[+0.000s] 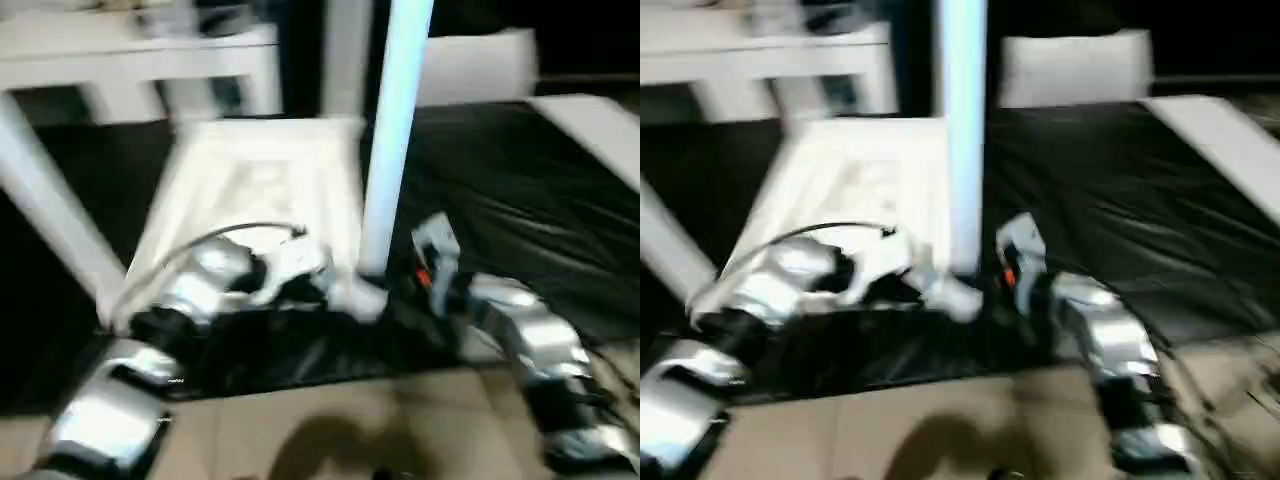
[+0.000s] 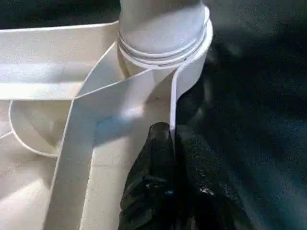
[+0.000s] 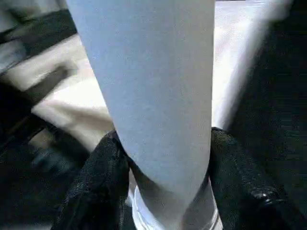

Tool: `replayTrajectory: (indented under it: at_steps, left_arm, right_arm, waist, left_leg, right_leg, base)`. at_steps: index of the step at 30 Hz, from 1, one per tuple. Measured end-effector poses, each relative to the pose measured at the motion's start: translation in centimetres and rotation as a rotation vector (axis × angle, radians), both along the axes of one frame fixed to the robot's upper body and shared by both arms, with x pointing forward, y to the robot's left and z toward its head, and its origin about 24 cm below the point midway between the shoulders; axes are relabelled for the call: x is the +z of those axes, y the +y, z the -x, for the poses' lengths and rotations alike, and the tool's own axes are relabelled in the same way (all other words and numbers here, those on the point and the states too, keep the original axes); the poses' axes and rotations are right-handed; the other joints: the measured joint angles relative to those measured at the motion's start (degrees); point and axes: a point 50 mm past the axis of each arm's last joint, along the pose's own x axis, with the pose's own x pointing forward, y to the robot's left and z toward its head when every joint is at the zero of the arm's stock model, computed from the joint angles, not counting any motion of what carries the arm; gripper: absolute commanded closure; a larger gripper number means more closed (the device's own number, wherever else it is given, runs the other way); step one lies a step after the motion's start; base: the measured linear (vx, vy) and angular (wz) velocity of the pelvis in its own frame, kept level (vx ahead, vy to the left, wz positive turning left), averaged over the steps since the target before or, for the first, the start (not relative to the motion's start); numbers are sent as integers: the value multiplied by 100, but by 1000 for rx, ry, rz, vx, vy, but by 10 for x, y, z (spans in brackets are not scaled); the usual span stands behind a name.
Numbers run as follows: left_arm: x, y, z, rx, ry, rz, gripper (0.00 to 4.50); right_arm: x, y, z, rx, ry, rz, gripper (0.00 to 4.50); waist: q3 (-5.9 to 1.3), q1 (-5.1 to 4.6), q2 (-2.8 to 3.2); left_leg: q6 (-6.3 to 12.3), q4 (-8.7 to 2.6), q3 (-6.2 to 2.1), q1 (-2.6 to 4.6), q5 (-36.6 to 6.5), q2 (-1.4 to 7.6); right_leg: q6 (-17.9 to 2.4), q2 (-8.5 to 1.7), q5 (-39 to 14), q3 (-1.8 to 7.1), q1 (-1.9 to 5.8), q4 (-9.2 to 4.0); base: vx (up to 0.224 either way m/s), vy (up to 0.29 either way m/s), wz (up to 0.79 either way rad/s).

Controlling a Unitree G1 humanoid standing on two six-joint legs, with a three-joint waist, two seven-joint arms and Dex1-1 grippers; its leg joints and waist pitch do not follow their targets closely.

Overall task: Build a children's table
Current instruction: Rotate leg to tighten

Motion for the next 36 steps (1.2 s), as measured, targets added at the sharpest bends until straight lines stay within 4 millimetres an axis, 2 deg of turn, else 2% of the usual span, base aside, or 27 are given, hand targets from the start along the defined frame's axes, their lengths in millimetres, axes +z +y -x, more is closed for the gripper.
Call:
replayTrajectory:
  at_steps: [1, 2, 3, 4, 5, 7, 9, 12, 16, 18, 19, 24, 31, 36]
  left_arm:
    - [-1, -5, -2, 67, -9, 9, 450]
    - [0, -7, -4, 98, -16, 16, 450]
    - [2, -10, -6, 116, -20, 23, 450]
    - [3, -14, -6, 125, -27, 32, 450]
    - [4, -17, -6, 132, -32, 40, 450]
    - [6, -17, -7, 139, -39, 40, 450]
    - [7, -16, -7, 140, -43, 40, 450]
    - [8, -11, -6, 117, -64, 30, 450]
    - [13, 1, -4, 45, -77, 26, 450]
    - [13, 6, -3, 19, -75, 19, 450]
    - [14, 9, -2, -7, -76, 15, 450]
    - [13, 26, 6, -167, -78, 3, 450]
    - [16, 34, 17, -385, -22, -21, 450]
    - [16, 31, 25, -537, 22, -24, 450]
  right_arm:
    - [1, 6, -7, -84, 9, 4, 250]
    - [4, 9, -11, -120, 7, 11, 250]
    - [6, 10, -13, -146, -1, 10, 250]
    - [6, 9, -14, -170, -18, 15, 180]
    - [7, 9, -15, -183, -29, 19, 180]
    - [8, 13, -15, -195, -41, -1, 172]
    - [8, 14, -15, -203, -50, -9, 139]
    - [8, 13, -12, -187, -68, -25, 121]
    - [-1, 1, -2, -106, -63, -18, 78]
    - [-3, -3, 2, -65, -60, -19, 70]
    - [-2, -8, 4, -31, -73, -18, 46]
    - [11, -29, 9, 122, -150, 17, 6]
    - [19, -36, 23, 407, -142, 6, 6]
    - [17, -35, 34, 616, -85, 11, 6]
  waist:
    - [-8, -12, 13]
    - [-19, -2, 6]
    - [-59, 21, 72]
    - [-66, 17, 61]
    - [-62, 16, 32]
    - [-63, 9, 30]
    - [-61, 9, 27]
    - [-60, 6, 25]
    - [-59, 25, 24]
    - [-58, 49, 24]
    - [-57, 77, 22]
    - [-46, 186, 3]
    - [-46, 426, 0]
    - [-46, 551, 0]
  left_leg:
    - [-7, 7, -52, 4, -31, -75]
    - [22, 22, -82, -82, -45, -90]
    - [10, 2, -150, -172, -28, -104]
    - [-4, -12, -184, -221, 21, -100]
    - [-11, -13, -182, -235, 35, -95]
    - [-10, -25, -180, -263, 34, -82]
    - [0, -30, -176, -272, 32, -83]
    - [19, -53, -171, -284, 40, -74]
    - [32, -64, -167, -339, 45, -68]
    - [32, -66, -165, -341, 45, -64]
    - [32, -67, -163, -341, 45, -64]
    - [32, -68, -150, -325, 45, -63]
    - [38, -66, -123, -318, 42, -65]
    - [43, -65, -113, -318, 39, -63]
  right_leg:
    - [-14, -9, -24, -13, -72, 29]
    - [-19, -17, -28, -41, -119, 23]
    - [-20, -19, -27, -77, -169, 11]
    - [-41, 7, -4, -84, -193, -8]
    - [-58, 16, 50, -79, -197, -24]
    - [-83, 42, 108, -77, -199, -91]
    - [-83, 45, 122, -67, -202, -110]
    - [-113, 64, 155, -65, -204, -160]
    - [-125, 74, 167, -60, -261, -171]
    - [-126, 77, 167, -60, -265, -171]
    - [-125, 77, 166, -58, -266, -172]
    - [-125, 77, 166, -45, -259, -171]
    - [-126, 76, 167, 8, -253, -170]
    - [-126, 73, 167, 14, -254, -169]
  base:
    - [0, 0, 0]
    - [40, 6, -25]
    - [58, -9, -18]
    - [58, -9, -18]
    - [0, 0, 0]
    - [0, 0, 0]
    - [0, 0, 0]
    - [0, 0, 0]
    - [0, 0, 0]
    - [0, 0, 0]
    - [0, 0, 0]
    - [0, 0, 0]
    - [0, 0, 0]
    - [0, 0, 0]
